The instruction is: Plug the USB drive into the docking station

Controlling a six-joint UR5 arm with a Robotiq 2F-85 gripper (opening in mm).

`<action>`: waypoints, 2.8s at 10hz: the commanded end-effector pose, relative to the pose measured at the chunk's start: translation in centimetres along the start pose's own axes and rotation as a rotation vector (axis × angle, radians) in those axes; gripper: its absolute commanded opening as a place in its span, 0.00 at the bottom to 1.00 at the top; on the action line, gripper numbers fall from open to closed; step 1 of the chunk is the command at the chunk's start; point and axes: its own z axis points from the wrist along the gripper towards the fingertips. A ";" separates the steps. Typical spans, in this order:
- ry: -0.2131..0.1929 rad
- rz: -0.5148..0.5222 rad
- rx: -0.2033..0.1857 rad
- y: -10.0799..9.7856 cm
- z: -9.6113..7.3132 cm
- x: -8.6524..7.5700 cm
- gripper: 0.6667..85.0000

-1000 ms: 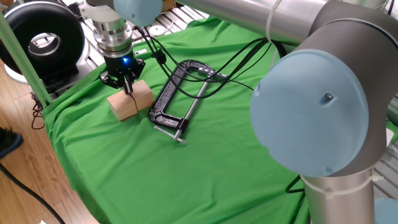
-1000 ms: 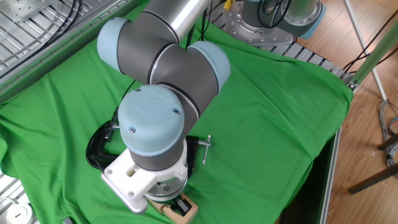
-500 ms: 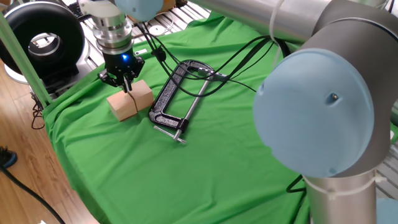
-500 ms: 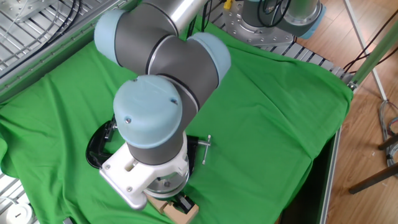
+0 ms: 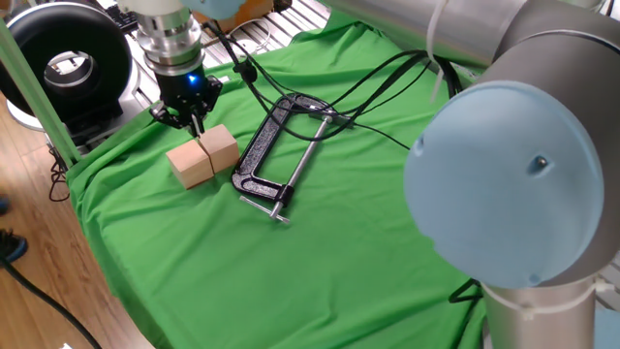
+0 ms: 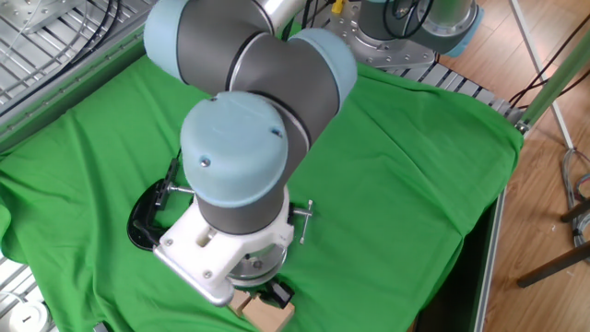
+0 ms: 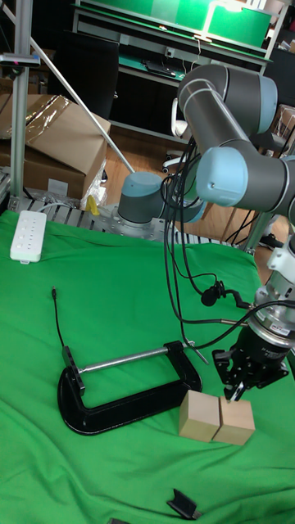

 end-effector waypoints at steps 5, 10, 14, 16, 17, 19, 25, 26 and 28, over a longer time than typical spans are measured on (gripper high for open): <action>0.006 -0.006 -0.058 1.5 -0.6 0.3 0.01; 0.056 -0.322 -0.014 -8.7 -1.7 1.0 0.01; 0.090 -0.277 -0.040 -10.1 -2.1 1.7 0.01; 0.068 -0.099 -0.003 -10.8 -2.1 1.1 0.01; 0.057 -0.058 0.015 -11.2 -2.1 0.8 0.01; 0.034 -0.087 0.104 -15.2 -1.7 0.3 0.01; 0.030 -0.290 0.002 -24.5 -0.4 3.6 0.01; 0.028 -0.285 -0.013 -24.1 -0.5 3.6 0.01; 0.049 -0.204 0.012 -24.7 -0.5 4.1 0.01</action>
